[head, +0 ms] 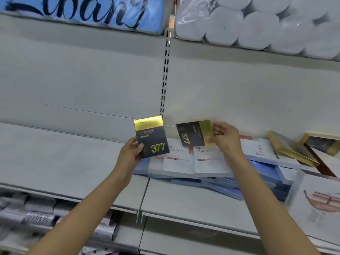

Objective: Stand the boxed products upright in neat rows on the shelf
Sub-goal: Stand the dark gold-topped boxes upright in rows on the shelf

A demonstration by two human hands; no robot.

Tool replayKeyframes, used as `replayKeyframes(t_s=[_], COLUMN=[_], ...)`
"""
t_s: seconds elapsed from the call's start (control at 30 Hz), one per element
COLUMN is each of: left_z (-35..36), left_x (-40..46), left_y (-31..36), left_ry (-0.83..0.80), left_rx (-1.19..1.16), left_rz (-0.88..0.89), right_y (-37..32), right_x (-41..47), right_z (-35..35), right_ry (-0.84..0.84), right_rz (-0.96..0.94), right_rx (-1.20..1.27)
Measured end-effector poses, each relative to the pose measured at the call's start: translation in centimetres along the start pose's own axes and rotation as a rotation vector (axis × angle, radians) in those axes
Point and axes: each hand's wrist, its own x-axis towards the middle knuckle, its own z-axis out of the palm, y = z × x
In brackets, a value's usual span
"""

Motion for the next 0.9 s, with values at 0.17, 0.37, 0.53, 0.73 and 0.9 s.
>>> replayKeyframes(t_s=[0.17, 0.37, 0.53, 0.73, 0.9], left_z=[-3.2, -10.7, -19.8, -32.9, -43.4], left_x=[-1.0, -2.9, -5.6, -9.9, -14.0], left_y=[1.3, 3.4, 5.5, 8.6, 10.8], left_ry=[0.046, 0.139, 0.24, 0.339, 0.411], left_rx=[0.034, 0.0, -0.018, -0.024, 0.071], left_rz=[0.029, 0.051, 0.081, 0.111, 0.119], right_y=[-1.7, -5.3, -8.3, -9.8, -12.2], right_x=[-1.6, -4.6, -8.8, -15.8, -21.4], right_z=[3.8, 11.1, 20.3, 33.4, 42.8], right_ry=[-0.032, -0.091, -0.306, -0.524, -0.647], right_rz=[-0.182, -0.229, -0.23, -0.227, -0.171], right_rx=[0.022, 0.216, 0.17, 0.072, 0.109])
